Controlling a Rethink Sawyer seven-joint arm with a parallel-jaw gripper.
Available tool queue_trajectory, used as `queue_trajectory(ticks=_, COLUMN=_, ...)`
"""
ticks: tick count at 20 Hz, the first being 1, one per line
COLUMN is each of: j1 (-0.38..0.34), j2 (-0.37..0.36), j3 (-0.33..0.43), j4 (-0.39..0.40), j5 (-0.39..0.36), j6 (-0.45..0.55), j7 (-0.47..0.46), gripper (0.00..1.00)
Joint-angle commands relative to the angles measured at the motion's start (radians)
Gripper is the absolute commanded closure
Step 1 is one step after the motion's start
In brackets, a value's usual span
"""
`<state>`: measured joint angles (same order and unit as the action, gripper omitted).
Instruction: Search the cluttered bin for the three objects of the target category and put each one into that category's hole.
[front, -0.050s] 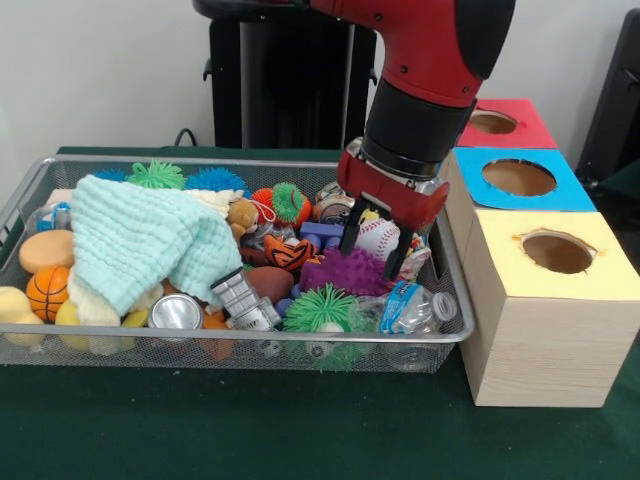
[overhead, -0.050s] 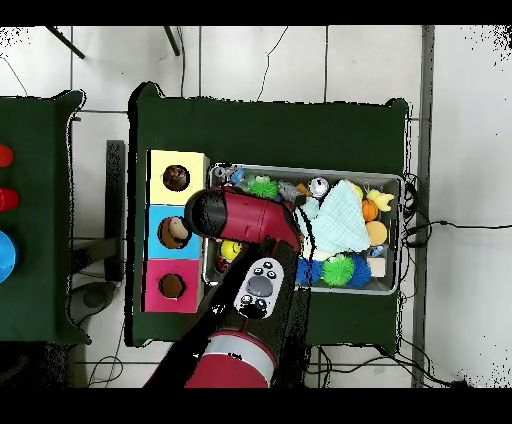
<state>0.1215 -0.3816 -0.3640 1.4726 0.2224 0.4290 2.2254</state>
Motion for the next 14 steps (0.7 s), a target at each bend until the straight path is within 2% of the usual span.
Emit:
queue_trajectory(ticks=1, j1=-0.007, j2=0.0, j3=0.103, j4=0.086, j5=-0.02, j6=-0.03, j7=0.101, gripper=0.0)
queue_trajectory(ticks=7, j1=-0.027, j2=0.01, j3=0.113, j4=0.075, j5=-0.037, j6=-0.026, j7=0.065, gripper=0.0)
queue_trajectory(ticks=14, j1=0.02, j2=0.013, j3=0.101, j4=0.117, j5=-0.034, j6=-0.06, j7=0.107, gripper=0.0)
